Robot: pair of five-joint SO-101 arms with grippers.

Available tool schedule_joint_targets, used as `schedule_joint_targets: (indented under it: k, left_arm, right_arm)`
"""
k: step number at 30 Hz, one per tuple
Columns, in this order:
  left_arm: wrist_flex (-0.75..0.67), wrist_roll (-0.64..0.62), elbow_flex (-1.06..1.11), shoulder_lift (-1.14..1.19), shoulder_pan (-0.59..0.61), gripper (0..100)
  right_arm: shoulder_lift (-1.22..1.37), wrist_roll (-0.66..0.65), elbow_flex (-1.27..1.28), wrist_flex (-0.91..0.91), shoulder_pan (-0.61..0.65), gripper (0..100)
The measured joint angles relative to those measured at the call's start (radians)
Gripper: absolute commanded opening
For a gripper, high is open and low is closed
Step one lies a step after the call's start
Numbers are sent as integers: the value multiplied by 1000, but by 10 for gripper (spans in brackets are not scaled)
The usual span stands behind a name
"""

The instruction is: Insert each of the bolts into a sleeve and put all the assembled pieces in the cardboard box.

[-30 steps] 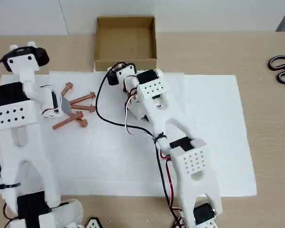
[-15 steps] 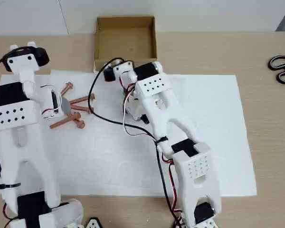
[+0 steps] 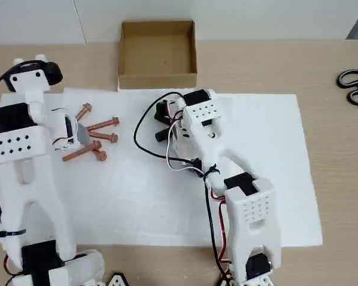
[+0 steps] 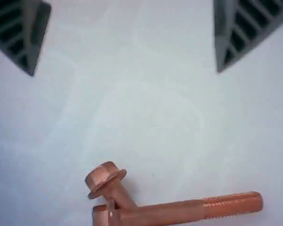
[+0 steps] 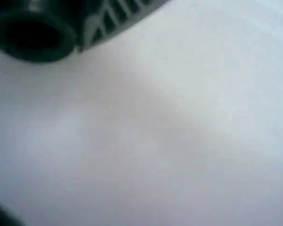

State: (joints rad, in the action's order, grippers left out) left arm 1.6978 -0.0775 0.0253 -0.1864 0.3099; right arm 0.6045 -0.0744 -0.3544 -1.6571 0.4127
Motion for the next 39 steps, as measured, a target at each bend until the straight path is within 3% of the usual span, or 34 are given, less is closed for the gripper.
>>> schedule_joint_targets:
  k: [10, 14, 20, 29, 39]
  left_arm:
    - [0, 0, 0, 0, 0, 233]
    - [0, 0, 0, 0, 0, 233]
    - [2, 20, 0, 0, 0, 233]
    - [34, 256, -98, 152, 14, 232]
    - [34, 667, -637, 641, 15, 232]
  right_arm:
    - [60, 0, -9, 14, 0, 116]
    - [66, -5, -9, 15, 0, 1]
    - [81, -49, -51, -5, -15, 6]
    - [9, -57, -74, -14, -32, 3]
    - [-247, -141, -43, -14, -40, 3]
